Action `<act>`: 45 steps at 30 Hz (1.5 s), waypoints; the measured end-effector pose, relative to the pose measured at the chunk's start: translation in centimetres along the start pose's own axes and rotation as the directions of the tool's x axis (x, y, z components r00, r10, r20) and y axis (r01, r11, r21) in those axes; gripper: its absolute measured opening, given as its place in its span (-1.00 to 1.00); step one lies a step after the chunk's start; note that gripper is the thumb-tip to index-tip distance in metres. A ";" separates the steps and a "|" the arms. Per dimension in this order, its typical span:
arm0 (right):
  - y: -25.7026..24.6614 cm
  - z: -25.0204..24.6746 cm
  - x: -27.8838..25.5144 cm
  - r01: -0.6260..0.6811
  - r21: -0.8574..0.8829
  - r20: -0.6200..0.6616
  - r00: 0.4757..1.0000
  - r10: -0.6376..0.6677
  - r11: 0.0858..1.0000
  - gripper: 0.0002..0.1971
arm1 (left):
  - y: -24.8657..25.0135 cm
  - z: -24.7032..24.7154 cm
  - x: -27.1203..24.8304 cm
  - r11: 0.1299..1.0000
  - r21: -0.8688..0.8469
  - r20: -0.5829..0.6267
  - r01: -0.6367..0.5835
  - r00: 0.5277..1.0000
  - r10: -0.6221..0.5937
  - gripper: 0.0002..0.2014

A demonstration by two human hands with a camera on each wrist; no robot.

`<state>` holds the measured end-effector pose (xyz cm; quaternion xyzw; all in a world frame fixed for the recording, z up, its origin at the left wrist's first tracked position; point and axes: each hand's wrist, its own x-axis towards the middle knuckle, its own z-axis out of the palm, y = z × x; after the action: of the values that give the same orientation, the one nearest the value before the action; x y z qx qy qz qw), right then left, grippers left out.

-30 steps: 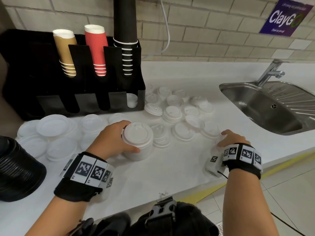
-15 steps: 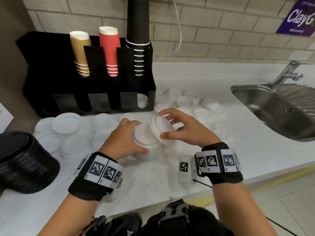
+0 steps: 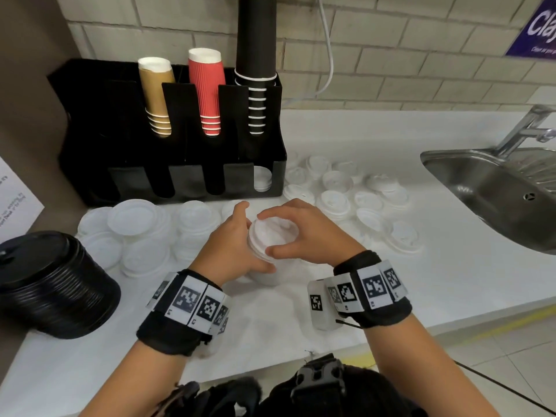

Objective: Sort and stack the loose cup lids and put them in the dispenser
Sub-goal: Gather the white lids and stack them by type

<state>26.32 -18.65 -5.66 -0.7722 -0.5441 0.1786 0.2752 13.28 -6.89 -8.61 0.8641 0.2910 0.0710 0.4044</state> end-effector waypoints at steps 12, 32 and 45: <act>-1.3 0.6 0.6 -0.048 -0.132 0.061 0.997 0.057 0.990 -0.32 | 0.1 -0.1 0.2 0.997 0.069 0.021 -0.030 0.999 0.028 -0.05; 7.6 -3.4 -2.2 -0.574 -0.512 -0.010 0.748 0.664 0.639 -0.42 | 0.3 -0.5 0.3 0.995 0.098 0.003 -0.014 1.000 0.014 -0.26; 7.1 -4.8 -2.2 -0.557 -0.319 -0.003 0.810 0.587 0.767 -0.62 | 0.4 -0.5 0.3 0.994 0.107 0.005 -0.003 1.000 0.002 -0.22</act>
<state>33.63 -23.61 -6.33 -0.9244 -0.3164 0.2050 0.0584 13.51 -6.63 -8.02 0.8851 0.2922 0.0537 0.3584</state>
